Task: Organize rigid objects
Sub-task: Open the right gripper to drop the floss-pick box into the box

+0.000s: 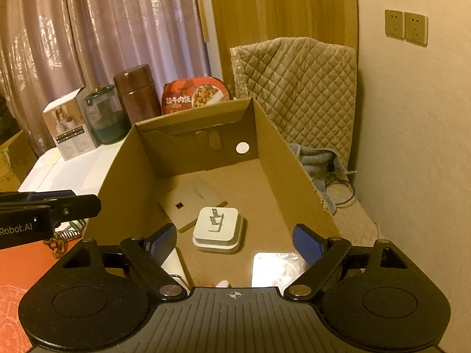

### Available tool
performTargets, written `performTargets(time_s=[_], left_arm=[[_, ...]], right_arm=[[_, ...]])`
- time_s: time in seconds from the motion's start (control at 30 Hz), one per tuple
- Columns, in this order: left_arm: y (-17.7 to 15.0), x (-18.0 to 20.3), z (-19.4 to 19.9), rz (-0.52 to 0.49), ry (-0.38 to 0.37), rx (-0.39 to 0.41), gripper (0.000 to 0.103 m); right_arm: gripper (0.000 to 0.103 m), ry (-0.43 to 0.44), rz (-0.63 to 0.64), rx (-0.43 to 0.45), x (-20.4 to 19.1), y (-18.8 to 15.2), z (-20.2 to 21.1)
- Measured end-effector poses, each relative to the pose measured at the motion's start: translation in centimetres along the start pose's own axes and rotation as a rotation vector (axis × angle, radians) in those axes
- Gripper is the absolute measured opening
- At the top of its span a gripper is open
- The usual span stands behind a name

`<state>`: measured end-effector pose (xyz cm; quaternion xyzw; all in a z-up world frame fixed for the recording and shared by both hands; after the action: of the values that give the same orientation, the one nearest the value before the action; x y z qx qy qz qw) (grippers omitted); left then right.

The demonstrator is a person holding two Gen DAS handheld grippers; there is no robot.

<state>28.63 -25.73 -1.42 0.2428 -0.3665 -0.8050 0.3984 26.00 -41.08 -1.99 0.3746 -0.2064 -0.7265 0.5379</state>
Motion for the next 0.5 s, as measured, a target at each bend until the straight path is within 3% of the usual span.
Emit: performTargets(time_s=[0.5], left_arm=[[0.2, -1.3, 1.7, 0.011, 0.022, 0.025, 0.036]], right_arm=[[0.083, 0.010, 0.003, 0.033, -1.1, 0.3, 0.5]])
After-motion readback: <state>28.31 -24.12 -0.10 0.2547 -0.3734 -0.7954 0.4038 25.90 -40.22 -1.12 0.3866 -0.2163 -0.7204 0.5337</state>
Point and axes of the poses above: each gripper's, at about its wrist camera, not at the fingertips, and z roughly against the way its jaws point, x to its right, y to its top, the point moved 4 cm from there along -z, roughly the way its jaws point, and after that the axes turned 15 degrees about -z, right-handed, at the moved point
